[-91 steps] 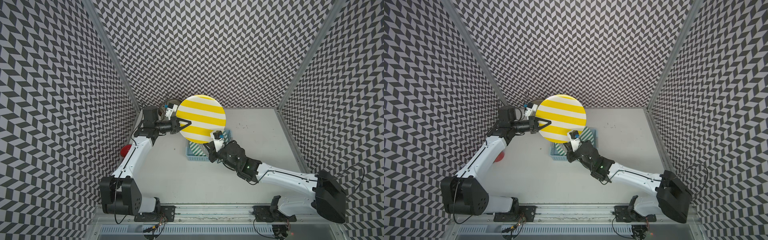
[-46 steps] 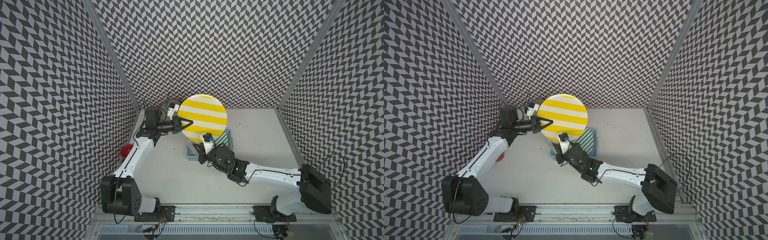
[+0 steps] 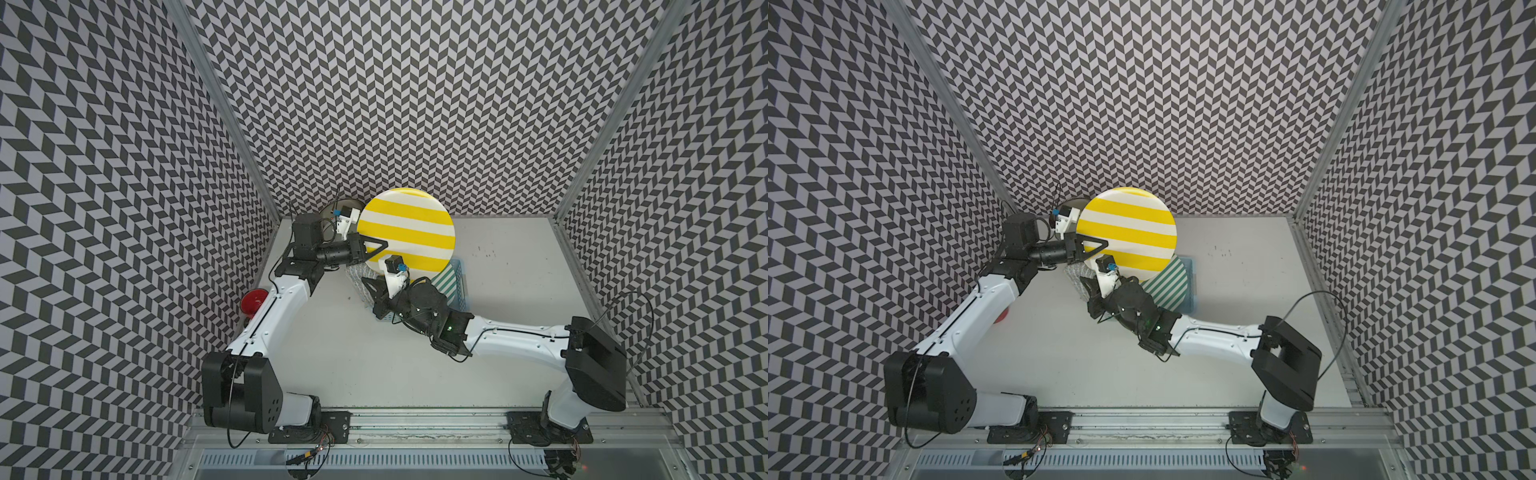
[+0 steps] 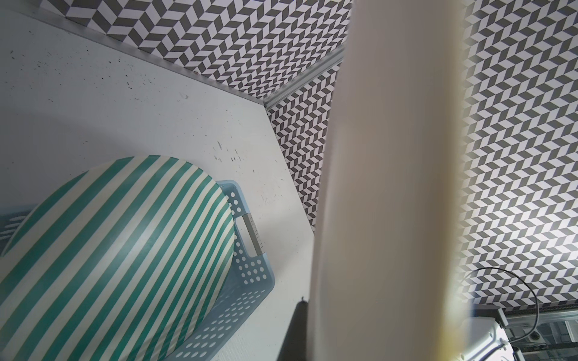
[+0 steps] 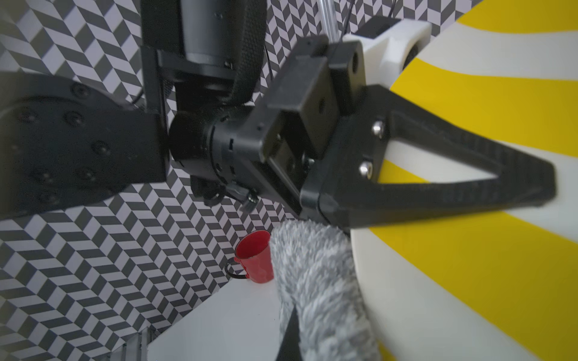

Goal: Wipe the wet plate dry
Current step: Wipe the plate with towel.

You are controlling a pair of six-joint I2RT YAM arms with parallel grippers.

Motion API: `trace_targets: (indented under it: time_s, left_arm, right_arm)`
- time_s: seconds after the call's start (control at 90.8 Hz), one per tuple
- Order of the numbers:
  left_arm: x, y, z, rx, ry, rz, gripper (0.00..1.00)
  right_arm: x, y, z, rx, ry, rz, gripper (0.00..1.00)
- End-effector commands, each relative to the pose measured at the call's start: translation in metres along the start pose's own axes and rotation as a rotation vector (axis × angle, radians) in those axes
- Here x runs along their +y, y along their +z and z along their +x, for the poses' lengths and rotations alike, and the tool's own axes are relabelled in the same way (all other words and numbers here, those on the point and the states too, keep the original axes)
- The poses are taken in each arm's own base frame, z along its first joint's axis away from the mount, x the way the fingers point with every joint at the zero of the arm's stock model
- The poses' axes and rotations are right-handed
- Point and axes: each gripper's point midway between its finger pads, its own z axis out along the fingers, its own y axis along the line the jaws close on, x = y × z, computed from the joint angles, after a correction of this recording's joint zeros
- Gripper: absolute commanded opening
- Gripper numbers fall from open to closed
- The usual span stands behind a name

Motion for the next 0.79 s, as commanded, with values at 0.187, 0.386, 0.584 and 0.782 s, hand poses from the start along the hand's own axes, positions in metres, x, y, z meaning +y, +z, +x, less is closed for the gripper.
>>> trace_targets:
  time_s: [0.187,0.386,0.584,0.782]
  left_arm:
    - [0.004,-0.001,0.001,-0.008,0.110,-0.041,0.00]
    - [0.004,-0.007,-0.026,-0.063,0.286,-0.129,0.00]
    - [0.001,-0.013,-0.042,-0.093,0.437,-0.157,0.00]
    - [0.004,-0.013,-0.040,-0.086,0.493,-0.158,0.00]
  right_arm:
    - [0.023,-0.041,-0.136,-0.374,0.104,-0.105,0.00]
    - [-0.014,-0.086,-0.148,-0.359,0.145,0.062,0.00]
    - [-0.145,-0.142,-0.104,-0.204,0.293,0.512,0.00]
    - [-0.245,-0.245,-0.024,-0.068,0.435,0.865,0.00]
